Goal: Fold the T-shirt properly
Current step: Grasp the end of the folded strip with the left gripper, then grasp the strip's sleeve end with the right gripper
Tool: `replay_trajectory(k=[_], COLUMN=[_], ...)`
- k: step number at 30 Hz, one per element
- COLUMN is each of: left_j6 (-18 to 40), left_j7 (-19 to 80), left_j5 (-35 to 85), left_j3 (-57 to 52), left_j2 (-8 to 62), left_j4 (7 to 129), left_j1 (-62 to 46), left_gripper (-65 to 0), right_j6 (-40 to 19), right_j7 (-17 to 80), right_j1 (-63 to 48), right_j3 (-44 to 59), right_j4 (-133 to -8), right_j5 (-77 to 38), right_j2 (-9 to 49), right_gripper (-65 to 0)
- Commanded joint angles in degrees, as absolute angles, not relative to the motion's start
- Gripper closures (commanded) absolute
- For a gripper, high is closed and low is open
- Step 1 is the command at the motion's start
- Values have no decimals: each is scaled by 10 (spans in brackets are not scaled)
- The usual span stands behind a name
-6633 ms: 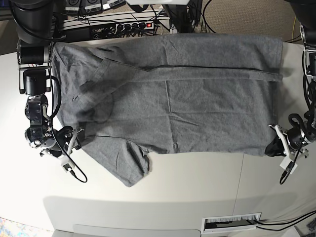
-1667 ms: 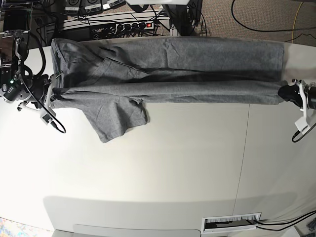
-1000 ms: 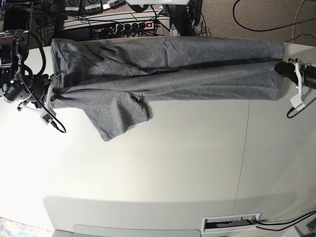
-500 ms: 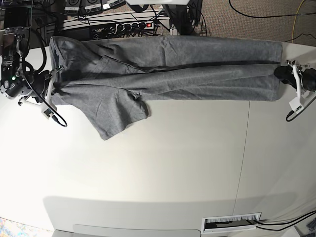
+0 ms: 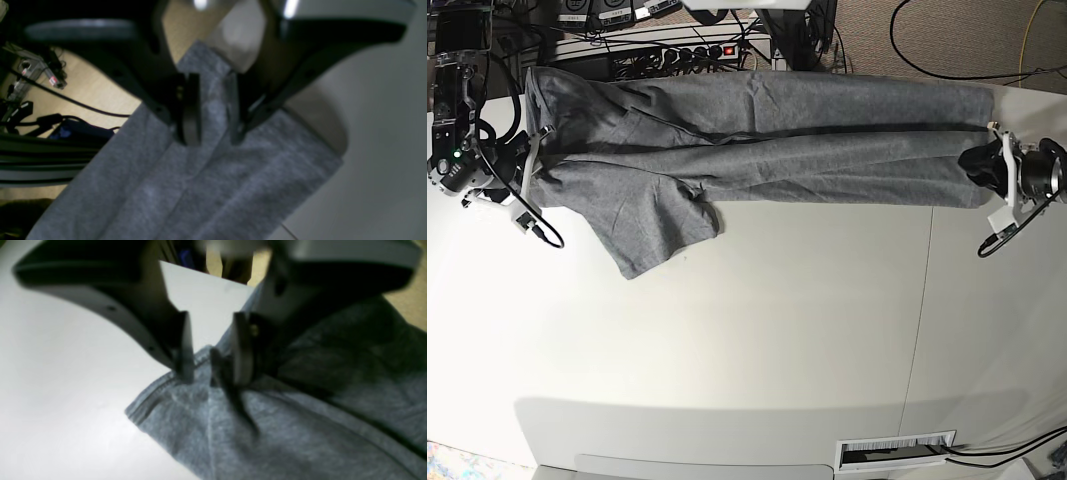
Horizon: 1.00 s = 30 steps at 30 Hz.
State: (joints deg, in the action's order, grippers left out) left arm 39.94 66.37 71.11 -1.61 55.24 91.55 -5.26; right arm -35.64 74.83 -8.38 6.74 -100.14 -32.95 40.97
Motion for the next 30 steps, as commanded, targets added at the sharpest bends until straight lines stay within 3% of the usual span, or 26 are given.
replay_trajectory(k=[1, 9, 18, 22, 30], left_j6=[400, 400, 400, 400, 400], left_j7=[659, 655, 655, 655, 630], left_j5=[720, 726, 670, 655, 656], left_j3=[-25, -24, -24, -24, -24], left_j2=[561, 507, 424, 423, 422], left_j4=[922, 921, 919, 919, 919], left_j1=[-46, -48, -64, -69, -72], left_gripper=[-168, -168, -168, -168, -168], right_j6=[-356, -355, -355, -355, -356], right_j7=[740, 685, 642, 696, 606], right_j1=[-73, -18, 32, 32, 32], right_j3=[76, 76, 76, 76, 76], right_j4=[-1009, -1009, -975, -974, -973], right_j5=[-329, -312, -272, -292, -249], right_j2=[425, 420, 353, 352, 322], right_gripper=[-220, -220, -220, -220, -220])
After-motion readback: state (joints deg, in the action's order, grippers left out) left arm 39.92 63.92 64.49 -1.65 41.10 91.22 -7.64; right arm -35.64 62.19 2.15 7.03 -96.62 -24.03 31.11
